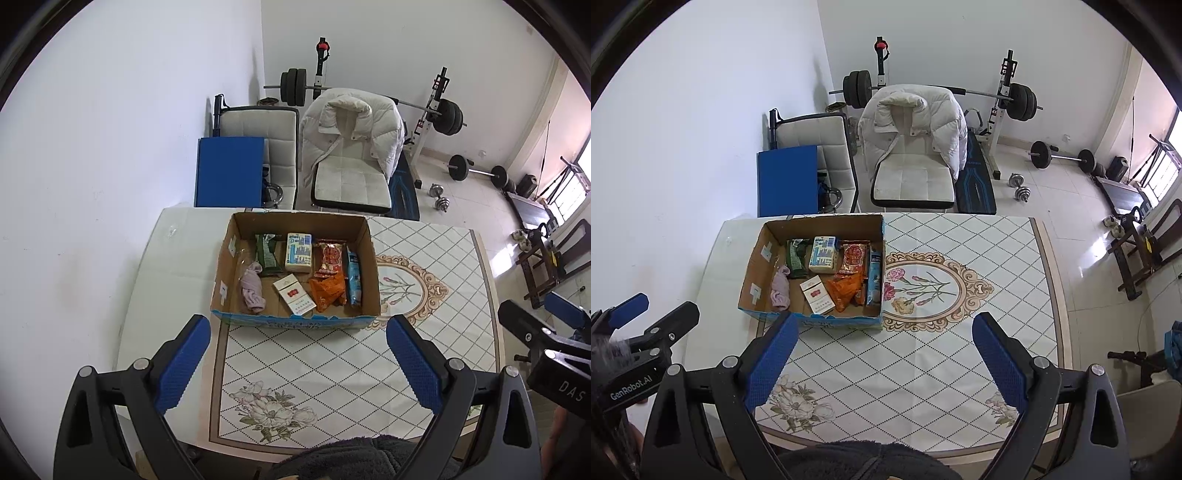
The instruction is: Organize soft objects
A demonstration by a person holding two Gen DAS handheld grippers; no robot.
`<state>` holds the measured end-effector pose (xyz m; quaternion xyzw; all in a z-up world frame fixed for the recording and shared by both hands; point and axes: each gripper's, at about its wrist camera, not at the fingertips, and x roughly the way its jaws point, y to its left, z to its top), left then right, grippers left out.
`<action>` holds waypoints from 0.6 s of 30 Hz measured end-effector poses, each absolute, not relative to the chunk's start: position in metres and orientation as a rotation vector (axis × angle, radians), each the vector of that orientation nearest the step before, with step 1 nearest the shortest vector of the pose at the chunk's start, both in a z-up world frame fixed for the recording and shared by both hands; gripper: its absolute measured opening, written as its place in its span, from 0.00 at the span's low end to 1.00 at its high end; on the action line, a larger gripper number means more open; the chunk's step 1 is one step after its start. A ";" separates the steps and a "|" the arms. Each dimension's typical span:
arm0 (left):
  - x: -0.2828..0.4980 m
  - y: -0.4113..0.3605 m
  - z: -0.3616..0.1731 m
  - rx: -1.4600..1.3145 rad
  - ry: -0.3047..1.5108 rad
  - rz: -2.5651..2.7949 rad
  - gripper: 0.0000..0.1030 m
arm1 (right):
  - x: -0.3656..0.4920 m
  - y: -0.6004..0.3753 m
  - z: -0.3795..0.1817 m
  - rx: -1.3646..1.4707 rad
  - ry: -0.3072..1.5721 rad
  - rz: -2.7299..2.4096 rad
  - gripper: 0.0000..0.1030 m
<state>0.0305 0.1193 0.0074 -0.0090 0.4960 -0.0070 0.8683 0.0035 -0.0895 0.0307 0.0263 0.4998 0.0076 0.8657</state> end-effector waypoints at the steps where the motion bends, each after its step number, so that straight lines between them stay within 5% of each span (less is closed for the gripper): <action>1: 0.031 0.119 0.008 -0.019 1.034 -0.012 0.95 | 0.004 -0.090 0.031 0.056 1.047 0.015 0.94; 18: 0.034 0.121 0.011 -0.023 1.024 -0.001 0.95 | 0.009 -0.097 0.032 0.052 1.046 -0.003 0.94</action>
